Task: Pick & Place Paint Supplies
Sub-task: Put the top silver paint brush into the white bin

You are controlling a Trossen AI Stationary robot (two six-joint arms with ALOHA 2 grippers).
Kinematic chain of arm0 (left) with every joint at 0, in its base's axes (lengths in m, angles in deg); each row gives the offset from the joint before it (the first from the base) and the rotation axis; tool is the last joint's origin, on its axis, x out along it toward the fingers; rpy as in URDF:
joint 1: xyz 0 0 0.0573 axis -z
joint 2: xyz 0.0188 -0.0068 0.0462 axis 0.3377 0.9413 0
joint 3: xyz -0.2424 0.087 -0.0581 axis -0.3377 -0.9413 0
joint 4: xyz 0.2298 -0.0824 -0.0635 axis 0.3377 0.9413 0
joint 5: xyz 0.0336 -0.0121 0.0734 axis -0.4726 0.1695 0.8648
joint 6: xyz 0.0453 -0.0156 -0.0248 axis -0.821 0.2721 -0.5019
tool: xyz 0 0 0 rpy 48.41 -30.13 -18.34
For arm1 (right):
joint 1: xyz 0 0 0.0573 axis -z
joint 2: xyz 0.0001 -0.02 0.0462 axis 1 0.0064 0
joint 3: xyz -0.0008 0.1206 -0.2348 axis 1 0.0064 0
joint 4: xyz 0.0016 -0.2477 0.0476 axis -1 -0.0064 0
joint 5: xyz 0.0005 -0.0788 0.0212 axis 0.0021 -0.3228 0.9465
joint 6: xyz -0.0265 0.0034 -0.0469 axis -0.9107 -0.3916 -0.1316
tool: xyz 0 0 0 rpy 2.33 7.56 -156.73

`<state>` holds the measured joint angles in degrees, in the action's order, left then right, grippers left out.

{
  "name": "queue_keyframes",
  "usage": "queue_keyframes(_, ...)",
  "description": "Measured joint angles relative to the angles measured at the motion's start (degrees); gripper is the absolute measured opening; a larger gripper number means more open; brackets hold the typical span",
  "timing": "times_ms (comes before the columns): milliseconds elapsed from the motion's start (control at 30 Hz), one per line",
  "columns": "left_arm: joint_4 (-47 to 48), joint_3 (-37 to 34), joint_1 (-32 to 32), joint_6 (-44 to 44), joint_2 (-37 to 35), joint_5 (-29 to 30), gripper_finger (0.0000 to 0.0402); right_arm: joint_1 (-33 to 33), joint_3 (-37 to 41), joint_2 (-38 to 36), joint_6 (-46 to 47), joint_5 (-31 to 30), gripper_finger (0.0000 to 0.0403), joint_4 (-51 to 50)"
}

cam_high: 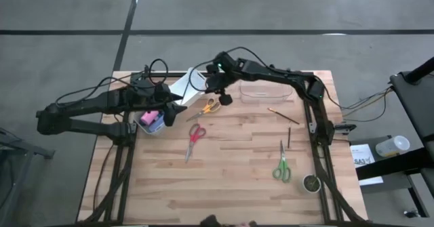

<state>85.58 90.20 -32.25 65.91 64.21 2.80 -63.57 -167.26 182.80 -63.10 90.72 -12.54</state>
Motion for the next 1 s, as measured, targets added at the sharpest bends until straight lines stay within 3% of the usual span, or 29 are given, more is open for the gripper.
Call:
queue_keyframes(300,0.1,0.0,0.0,0.0,0.0,0.0,0.0271,0.4,-21.0,13.3,-6.4,1.7,0.0014,-8.0)
queue_keyframes(500,0.2,0.0,0.0,0.0,0.0,0.0,0.0271,0.5,-33.4,21.9,-5.9,4.2,0.0014,-9.0)
queue_keyframes(1000,0.2,0.0,0.0,0.0,0.0,0.0,0.0271,0.8,-32.2,25.6,-5.4,3.8,0.0014,-2.2)
